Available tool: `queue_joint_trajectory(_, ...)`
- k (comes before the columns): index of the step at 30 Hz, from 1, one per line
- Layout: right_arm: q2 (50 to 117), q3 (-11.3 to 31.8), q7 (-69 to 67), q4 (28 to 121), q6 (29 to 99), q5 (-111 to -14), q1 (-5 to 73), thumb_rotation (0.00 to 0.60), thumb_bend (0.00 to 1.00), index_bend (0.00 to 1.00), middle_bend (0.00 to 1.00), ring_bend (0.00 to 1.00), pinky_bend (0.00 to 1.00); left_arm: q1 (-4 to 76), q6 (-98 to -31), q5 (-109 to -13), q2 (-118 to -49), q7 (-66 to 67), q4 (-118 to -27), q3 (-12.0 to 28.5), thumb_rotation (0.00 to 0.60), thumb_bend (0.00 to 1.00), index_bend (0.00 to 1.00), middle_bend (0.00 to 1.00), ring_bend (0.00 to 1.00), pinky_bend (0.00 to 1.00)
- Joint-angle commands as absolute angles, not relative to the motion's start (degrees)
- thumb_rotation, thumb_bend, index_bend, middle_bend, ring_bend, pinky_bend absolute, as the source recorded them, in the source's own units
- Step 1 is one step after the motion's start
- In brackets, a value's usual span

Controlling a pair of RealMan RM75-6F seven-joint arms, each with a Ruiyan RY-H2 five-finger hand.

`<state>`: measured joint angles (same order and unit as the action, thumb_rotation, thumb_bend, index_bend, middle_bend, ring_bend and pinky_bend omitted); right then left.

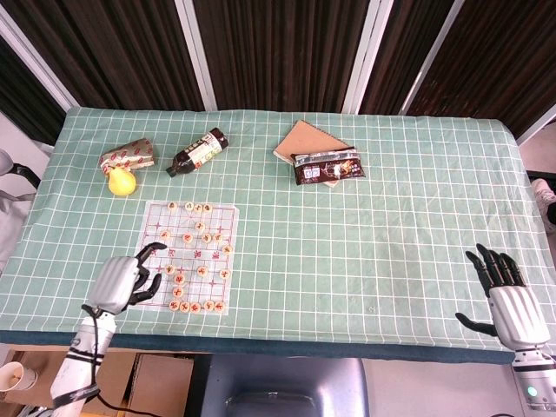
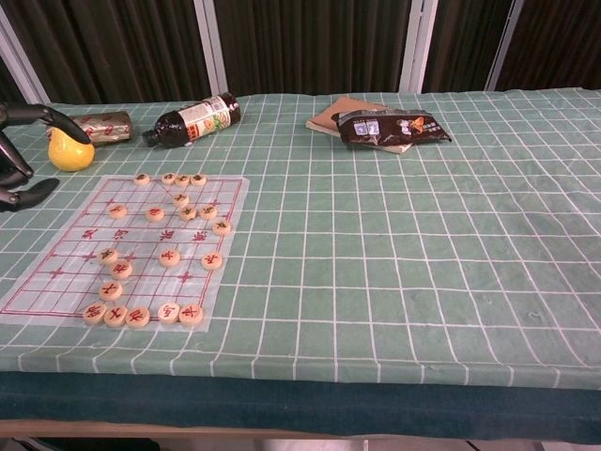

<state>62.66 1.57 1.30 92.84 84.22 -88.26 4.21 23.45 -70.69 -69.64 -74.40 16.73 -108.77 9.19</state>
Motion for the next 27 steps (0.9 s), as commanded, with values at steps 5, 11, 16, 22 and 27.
queue_joint_trajectory(5, 62.8, 1.8, 0.1, 91.6, 84.5, -88.1, 4.0, 0.6, 0.12, 0.0, 0.0, 0.0, 0.0, 30.1, -67.3, -58.3, -82.0, 26.9, -108.5, 12.7, 0.6, 0.42, 0.25, 1.0, 1.0, 1.0)
queue_joint_trajectory(11, 62.4, 1.7, -0.8, 91.7, 84.2, -87.9, 4.0, 0.6, 0.12, 0.0, 0.0, 0.0, 0.0, 32.6, -67.1, -56.7, -86.4, 32.1, -105.5, 11.0, 0.6, 0.4, 0.27, 1.0, 1.0, 1.0)
queue_joint_trajectory(16, 62.0, 1.8, -1.5, 91.6, 84.7, -87.9, 3.7, 0.6, 0.11, 0.0, 0.0, 0.0, 0.0, 34.2, -67.8, -55.4, -90.8, 36.3, -100.6, 9.5, 0.6, 0.4, 0.28, 1.0, 1.0, 1.0)
queue_joint_trajectory(22, 61.7, 1.8, -2.3, 91.6, 84.7, -87.9, 3.6, 0.6, 0.12, 0.0, 0.0, 0.0, 0.0, 35.2, -68.8, -54.9, -94.6, 39.1, -94.9, 8.6, 0.6, 0.4, 0.3, 1.0, 1.0, 1.0)
queue_joint_trajectory(27, 61.5, 1.8, -2.6, 91.7, 84.6, -87.7, 3.5, 0.6, 0.12, 0.0, 0.0, 0.0, 0.0, 35.8, -68.6, -54.2, -96.2, 39.5, -92.4, 8.9, 0.6, 0.4, 0.32, 1.0, 1.0, 1.0)
